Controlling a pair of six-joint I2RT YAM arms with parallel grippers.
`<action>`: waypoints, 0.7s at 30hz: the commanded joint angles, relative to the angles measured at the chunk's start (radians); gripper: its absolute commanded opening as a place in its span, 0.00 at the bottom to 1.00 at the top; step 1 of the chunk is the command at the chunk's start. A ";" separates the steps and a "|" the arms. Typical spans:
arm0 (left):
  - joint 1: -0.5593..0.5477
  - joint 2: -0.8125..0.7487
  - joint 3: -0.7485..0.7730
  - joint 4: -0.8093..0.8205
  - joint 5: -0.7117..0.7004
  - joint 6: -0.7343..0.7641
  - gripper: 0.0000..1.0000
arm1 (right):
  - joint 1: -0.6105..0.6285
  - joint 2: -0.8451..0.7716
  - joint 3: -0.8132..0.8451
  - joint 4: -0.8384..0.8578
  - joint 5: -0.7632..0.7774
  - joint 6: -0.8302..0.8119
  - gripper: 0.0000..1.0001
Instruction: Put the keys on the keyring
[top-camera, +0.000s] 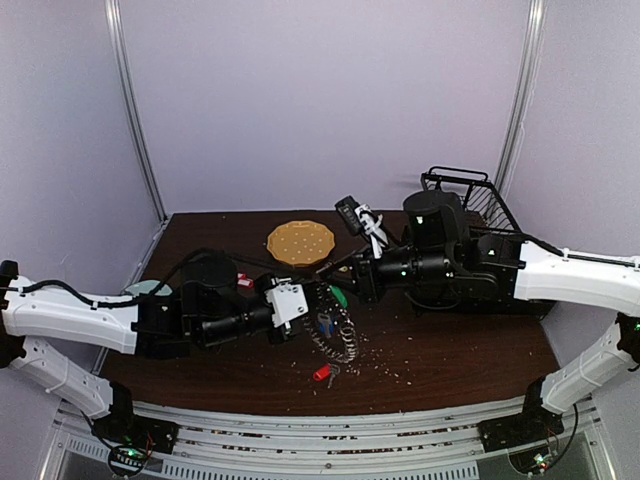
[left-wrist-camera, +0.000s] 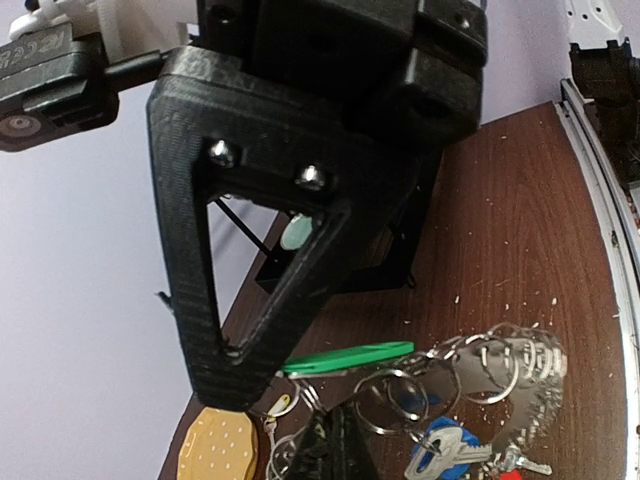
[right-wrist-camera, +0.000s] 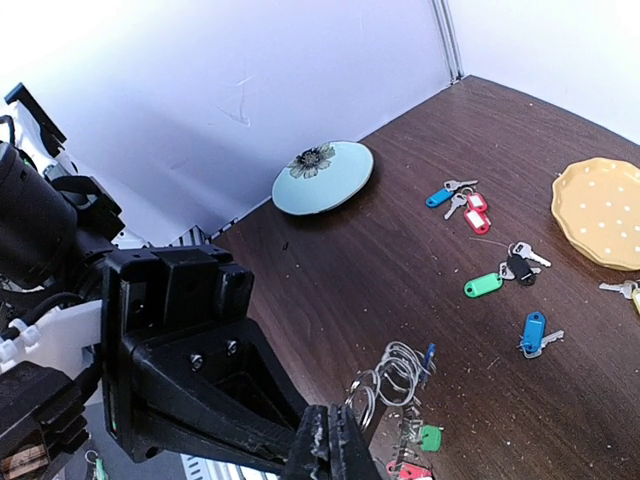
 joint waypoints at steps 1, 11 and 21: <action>0.000 0.008 0.002 0.188 -0.046 -0.063 0.00 | 0.001 -0.005 0.000 0.066 -0.021 0.010 0.00; 0.000 0.028 -0.001 0.271 -0.159 -0.132 0.00 | -0.023 -0.020 -0.038 0.132 -0.063 0.036 0.00; 0.001 0.039 -0.021 0.355 -0.177 -0.157 0.00 | -0.022 -0.023 -0.035 0.142 -0.047 0.045 0.00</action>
